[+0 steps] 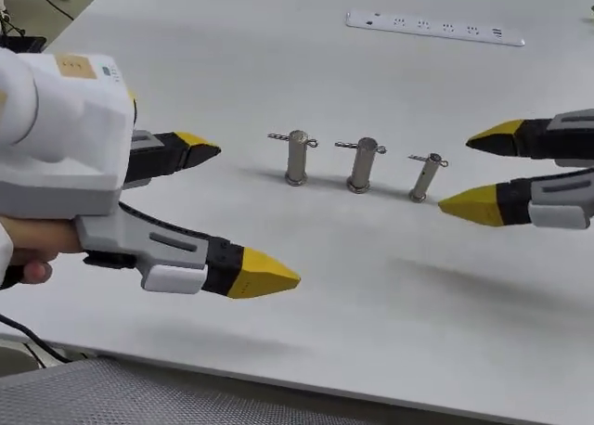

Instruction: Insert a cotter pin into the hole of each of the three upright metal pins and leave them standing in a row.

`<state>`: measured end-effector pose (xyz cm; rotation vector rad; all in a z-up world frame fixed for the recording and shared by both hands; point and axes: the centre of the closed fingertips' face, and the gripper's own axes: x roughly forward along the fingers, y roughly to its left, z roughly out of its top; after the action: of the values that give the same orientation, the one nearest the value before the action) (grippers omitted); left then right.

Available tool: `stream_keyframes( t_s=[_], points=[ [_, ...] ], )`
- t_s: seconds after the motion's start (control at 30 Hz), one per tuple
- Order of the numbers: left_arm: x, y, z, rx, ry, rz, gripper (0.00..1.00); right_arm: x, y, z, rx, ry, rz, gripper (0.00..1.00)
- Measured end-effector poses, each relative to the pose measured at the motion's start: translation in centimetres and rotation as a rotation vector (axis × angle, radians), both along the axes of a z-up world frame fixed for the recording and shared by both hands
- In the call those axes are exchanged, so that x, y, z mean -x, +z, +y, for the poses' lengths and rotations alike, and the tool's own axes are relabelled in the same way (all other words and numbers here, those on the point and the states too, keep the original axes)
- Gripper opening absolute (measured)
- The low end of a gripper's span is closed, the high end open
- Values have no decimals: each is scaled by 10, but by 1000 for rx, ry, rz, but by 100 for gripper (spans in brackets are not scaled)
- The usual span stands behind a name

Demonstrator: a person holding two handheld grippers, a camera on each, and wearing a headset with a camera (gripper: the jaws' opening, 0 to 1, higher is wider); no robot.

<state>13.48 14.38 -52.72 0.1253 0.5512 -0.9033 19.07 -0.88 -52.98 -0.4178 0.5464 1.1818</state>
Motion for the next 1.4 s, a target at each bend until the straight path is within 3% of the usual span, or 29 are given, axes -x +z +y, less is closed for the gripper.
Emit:
stream_keyframes(
  t_s=[0.13,0.3,0.37,0.5,0.57,0.7,0.97,1.03,1.13,1.4],
  points=[
    [4,3,0,22,2,3,99,10,-5,-8,3,-45,38,57],
    [7,6,2,48,20,4,99,20,-5,-14,-8,-75,39,64],
    [8,7,4,54,29,7,99,21,-2,-17,-26,-111,48,67],
    [13,1,9,29,33,27,99,15,0,-28,-50,-255,63,83],
    [15,-1,10,28,30,34,99,15,0,-34,-52,-271,68,88],
    [16,0,13,49,50,40,99,18,-5,-46,-41,-305,81,90],
    [14,4,21,89,99,43,99,25,-3,-60,-82,-369,121,93],
    [15,4,23,95,110,48,99,27,-1,-62,-101,-399,141,93],
    [15,4,27,106,131,53,99,30,7,-62,-171,-442,169,94],
    [19,2,32,122,173,73,99,42,8,-64,-154,-470,163,94]
  ],
)
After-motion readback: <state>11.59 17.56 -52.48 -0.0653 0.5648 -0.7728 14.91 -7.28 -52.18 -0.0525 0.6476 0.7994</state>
